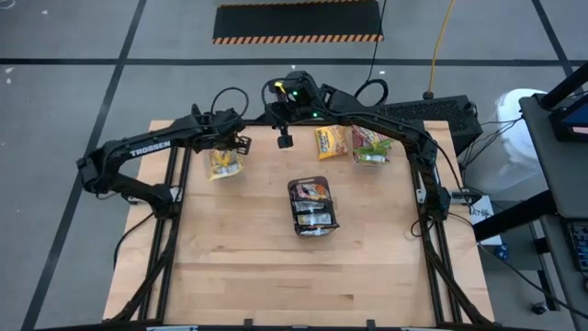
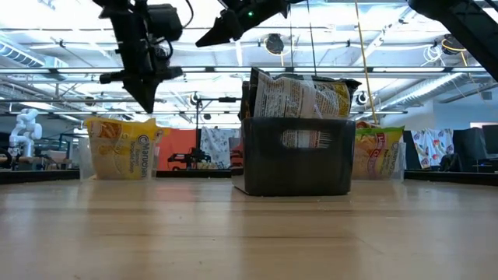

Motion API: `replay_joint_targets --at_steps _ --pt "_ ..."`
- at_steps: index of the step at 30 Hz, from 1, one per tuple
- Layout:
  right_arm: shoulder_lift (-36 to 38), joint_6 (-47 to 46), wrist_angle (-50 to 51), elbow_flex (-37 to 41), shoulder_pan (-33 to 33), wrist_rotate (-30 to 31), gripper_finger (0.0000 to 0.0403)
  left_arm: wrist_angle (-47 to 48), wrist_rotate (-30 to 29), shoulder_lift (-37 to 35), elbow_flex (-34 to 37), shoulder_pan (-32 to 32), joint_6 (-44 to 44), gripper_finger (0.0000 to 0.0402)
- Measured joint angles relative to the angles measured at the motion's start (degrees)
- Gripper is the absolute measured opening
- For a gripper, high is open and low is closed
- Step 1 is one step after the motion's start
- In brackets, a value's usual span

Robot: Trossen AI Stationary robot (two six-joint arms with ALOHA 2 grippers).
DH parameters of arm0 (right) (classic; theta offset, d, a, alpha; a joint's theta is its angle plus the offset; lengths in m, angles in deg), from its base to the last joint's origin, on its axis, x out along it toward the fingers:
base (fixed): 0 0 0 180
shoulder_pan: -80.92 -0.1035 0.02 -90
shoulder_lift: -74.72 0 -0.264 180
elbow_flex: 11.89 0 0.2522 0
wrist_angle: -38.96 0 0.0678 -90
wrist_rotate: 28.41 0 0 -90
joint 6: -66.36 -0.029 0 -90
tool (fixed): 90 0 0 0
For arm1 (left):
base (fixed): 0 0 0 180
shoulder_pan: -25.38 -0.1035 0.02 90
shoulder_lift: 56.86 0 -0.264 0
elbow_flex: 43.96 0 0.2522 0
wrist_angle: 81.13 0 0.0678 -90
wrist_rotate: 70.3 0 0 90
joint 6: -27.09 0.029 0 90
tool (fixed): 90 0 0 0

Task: Sort Maruchan noodles
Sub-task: Put the bottom yellow noodle pack into the left transparent bin

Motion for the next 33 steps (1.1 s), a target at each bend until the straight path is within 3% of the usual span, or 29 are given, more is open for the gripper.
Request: replay_joint_targets --at_steps 11,18,24,33 --pt "-1.39 -4.81 -4.42 0.00 0.52 -0.25 0.0000 0.30 0.04 -13.84 0.00 0.23 0.91 0.0017" --pt "-5.47 -10.91 -22.31 0.00 0.11 -6.20 0.0000 0.31 0.38 -24.43 0.00 0.36 0.93 0.0017" --pt "-8.57 -17.12 -36.92 0.00 0.00 -6.39 0.0000 0.43 0.51 -29.52 0.00 0.36 0.97 0.0017" --pt "-14.36 -26.42 -35.32 -0.02 1.08 -6.34 0.0000 3.47 0.61 -31.33 0.00 0.38 3.66 0.0017"
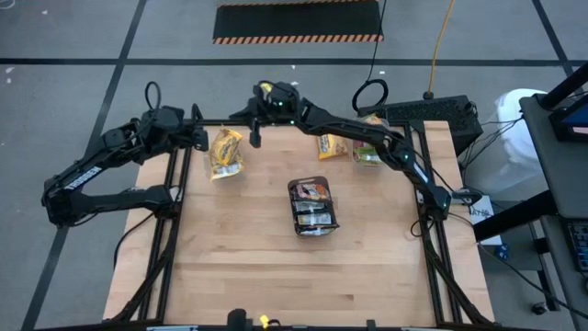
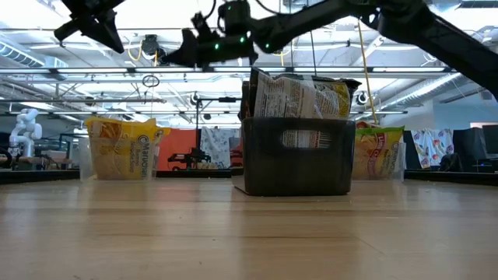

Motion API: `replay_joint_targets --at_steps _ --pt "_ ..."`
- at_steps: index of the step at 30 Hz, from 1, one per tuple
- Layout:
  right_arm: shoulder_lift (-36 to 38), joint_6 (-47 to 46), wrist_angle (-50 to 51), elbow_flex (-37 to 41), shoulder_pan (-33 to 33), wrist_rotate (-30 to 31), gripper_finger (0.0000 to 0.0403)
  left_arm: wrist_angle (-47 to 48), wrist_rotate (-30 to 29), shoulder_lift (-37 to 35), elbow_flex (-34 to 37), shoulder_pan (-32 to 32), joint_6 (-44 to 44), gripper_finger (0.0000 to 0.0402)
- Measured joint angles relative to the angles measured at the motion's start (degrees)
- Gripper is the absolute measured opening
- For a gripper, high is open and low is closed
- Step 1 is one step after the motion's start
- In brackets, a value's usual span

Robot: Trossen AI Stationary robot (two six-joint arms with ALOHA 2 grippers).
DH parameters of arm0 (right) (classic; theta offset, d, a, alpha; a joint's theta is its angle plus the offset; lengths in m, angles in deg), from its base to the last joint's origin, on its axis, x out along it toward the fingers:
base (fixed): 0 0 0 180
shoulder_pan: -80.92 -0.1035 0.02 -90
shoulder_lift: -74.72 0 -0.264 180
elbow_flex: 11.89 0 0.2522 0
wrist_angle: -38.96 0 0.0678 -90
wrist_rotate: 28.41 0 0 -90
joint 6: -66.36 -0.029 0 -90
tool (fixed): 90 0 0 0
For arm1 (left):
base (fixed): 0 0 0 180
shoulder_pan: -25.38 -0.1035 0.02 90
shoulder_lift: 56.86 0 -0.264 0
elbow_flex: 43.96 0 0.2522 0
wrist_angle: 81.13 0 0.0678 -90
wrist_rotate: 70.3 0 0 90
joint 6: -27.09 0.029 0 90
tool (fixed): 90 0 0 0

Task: Sort Maruchan noodles
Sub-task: Put the bottom yellow noodle pack into the left transparent bin

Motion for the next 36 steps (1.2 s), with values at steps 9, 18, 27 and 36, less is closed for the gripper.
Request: replay_joint_targets --at_steps 9,18,27,36 --pt "-2.52 10.83 11.63 0.00 0.50 4.87 0.0000 2.13 1.81 0.02 0.00 0.09 -0.26 0.0017" --pt "-3.26 18.06 18.40 0.00 0.87 4.49 0.0000 2.04 1.91 0.04 0.00 0.09 -0.29 0.0017" --pt "-8.00 14.40 11.03 0.11 0.61 4.76 0.0000 1.69 2.40 0.07 0.00 0.43 -0.55 0.0017" --pt "-8.03 19.86 4.89 0.04 -0.88 10.72 0.0000 1.64 3.42 0.07 0.00 0.52 -0.27 0.0017"
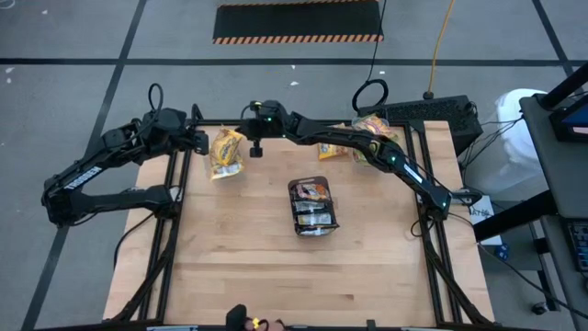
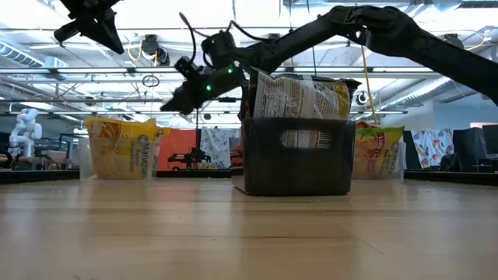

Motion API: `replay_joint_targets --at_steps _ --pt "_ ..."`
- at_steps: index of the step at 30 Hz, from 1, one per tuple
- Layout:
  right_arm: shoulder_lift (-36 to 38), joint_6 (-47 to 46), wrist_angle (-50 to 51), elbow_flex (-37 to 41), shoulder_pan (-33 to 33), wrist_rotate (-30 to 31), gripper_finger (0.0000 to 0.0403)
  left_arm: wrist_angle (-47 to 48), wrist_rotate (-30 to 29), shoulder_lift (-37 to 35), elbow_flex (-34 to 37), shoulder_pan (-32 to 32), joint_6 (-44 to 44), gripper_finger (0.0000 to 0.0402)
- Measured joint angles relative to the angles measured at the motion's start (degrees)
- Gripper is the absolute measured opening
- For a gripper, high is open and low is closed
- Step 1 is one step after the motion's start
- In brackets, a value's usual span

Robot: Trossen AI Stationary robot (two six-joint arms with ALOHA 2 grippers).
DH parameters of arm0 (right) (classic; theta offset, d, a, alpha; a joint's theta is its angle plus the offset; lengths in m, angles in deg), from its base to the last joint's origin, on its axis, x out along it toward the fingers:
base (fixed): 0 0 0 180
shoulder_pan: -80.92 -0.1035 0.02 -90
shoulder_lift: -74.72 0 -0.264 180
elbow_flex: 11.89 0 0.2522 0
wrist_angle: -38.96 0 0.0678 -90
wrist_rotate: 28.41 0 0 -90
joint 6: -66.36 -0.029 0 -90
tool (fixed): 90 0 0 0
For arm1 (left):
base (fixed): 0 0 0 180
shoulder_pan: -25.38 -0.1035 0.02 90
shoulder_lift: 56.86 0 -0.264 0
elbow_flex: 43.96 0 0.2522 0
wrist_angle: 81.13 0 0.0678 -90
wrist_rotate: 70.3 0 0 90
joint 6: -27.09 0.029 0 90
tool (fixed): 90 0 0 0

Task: Sort Maruchan noodles
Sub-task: Put the bottom yellow noodle pack into the left transparent bin

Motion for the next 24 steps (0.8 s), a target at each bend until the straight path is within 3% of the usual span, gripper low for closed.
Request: replay_joint_targets --at_steps 9,14,20,24 --pt "0.20 -5.85 -4.90 -0.04 -0.67 1.56 0.0006 -0.02 0.07 0.00 0.00 0.00 0.06 0.0017" --pt "0.20 -11.26 -4.34 -0.04 -0.67 1.56 0.0045 -0.02 0.17 0.00 0.00 0.00 0.06 0.0017" --pt "0.20 -9.06 -1.73 -0.04 -0.35 1.59 0.0102 -0.02 0.17 0.00 0.00 0.00 0.04 0.0017" --pt "0.20 -8.45 3.90 -0.04 -0.07 1.32 0.0113 -0.02 1.02 0.00 0.00 0.00 0.02 0.0017"
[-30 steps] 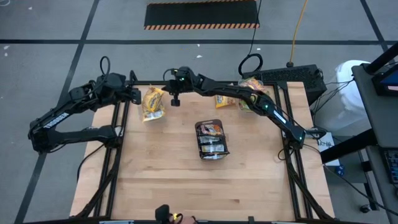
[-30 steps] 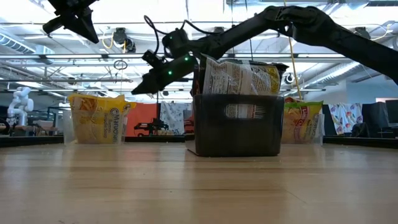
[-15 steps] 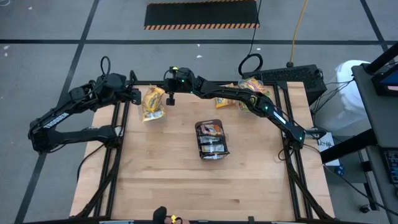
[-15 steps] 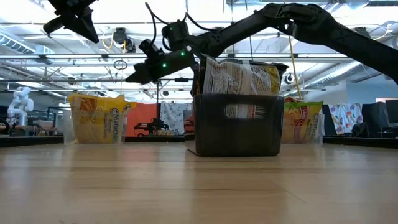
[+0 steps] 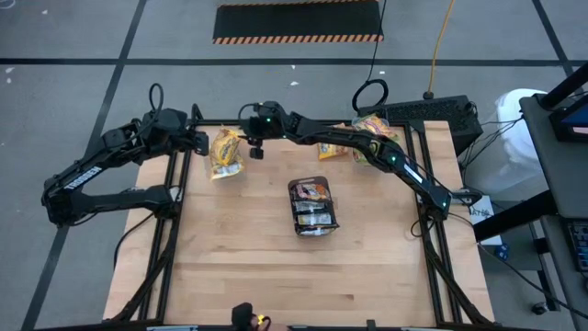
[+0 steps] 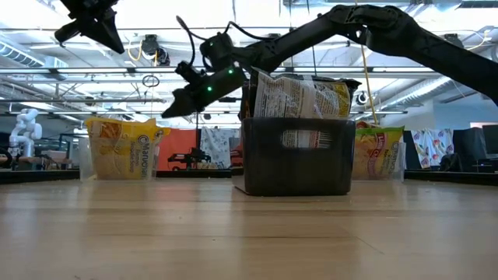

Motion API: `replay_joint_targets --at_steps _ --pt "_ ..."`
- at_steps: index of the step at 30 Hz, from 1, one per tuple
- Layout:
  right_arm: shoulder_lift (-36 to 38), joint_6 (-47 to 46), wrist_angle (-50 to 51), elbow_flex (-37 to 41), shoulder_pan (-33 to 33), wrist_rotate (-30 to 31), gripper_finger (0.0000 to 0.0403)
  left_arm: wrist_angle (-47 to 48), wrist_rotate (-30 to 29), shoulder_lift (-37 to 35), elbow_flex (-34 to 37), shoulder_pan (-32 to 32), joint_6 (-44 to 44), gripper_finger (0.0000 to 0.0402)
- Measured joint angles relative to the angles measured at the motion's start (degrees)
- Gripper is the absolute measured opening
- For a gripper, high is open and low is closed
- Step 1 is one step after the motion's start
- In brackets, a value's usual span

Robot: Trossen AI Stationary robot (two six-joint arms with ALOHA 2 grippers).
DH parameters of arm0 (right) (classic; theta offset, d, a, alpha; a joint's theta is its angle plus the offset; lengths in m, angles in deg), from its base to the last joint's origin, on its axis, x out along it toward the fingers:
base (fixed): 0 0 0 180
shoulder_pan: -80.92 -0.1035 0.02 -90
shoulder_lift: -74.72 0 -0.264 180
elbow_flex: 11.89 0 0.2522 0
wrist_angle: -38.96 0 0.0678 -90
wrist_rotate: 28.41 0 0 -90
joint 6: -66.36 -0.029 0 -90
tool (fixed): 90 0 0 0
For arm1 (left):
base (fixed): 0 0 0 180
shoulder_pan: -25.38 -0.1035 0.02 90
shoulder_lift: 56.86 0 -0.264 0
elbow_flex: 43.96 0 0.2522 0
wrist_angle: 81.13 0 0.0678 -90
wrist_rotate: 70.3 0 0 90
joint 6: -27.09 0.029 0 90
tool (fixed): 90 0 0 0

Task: Sort Maruchan noodles
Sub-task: Put the bottom yellow noodle pack into the left transparent bin

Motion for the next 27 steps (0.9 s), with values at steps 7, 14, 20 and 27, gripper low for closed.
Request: replay_joint_targets --at_steps 7,14,20,27 --pt "0.00 1.38 2.04 0.00 0.80 -4.45 0.0099 0.00 0.68 0.00 0.00 0.02 0.00 0.0017" --pt "-1.02 -0.59 2.06 0.00 2.10 -4.52 0.0091 -0.01 0.68 0.00 0.00 0.02 0.01 0.0017" --pt "-1.40 -0.64 1.53 0.02 2.22 -6.22 0.0091 -0.04 0.69 0.00 0.00 0.02 0.00 0.0017" --pt "-1.40 -0.52 1.23 0.02 2.13 -9.17 0.0091 -0.04 0.69 0.00 0.00 0.02 0.00 0.0017"
